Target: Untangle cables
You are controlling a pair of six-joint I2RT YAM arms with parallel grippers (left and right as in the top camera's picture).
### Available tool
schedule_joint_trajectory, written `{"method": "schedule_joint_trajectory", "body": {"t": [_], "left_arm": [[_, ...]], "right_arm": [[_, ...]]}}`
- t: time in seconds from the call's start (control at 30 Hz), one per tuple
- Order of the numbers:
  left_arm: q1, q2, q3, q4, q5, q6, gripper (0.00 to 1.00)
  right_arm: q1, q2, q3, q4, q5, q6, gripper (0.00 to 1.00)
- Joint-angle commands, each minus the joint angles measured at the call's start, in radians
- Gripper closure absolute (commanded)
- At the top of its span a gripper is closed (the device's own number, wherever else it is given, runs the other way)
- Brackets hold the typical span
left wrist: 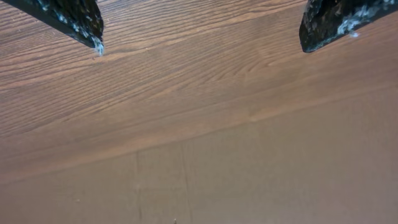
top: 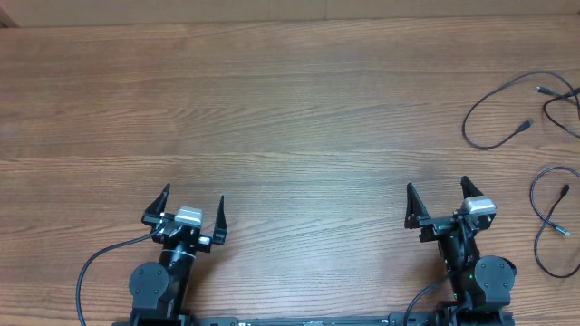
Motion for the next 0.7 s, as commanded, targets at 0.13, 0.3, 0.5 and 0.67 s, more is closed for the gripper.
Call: {"method": "schedule_joint_trajectory", "body": {"t": [0.13,0.3,0.5,0.67], "left_arm": [[0.005,-0.009,-0.004,-0.003,-0.006,-0.014,0.00],[0.005,-0.009,-0.004,-0.003,-0.006,-0.014,0.00],[0.004,-0.009,-0.004,-0.003,-0.013,-0.010,0.00],[0.004,-0.009,-0.004,-0.003,-0.105,-0.157,0.00]], "right_arm": [[0.005,-0.010,-0.011,0.002,0.016,0.004,0.00],[0.004,-0.010,-0.011,0.002,0.016,0.004,0.00],[0.004,-0.010,-0.011,0.002,0.016,0.004,0.00],[0.004,-0.010,-0.011,0.002,0.016,0.004,0.00]]}}
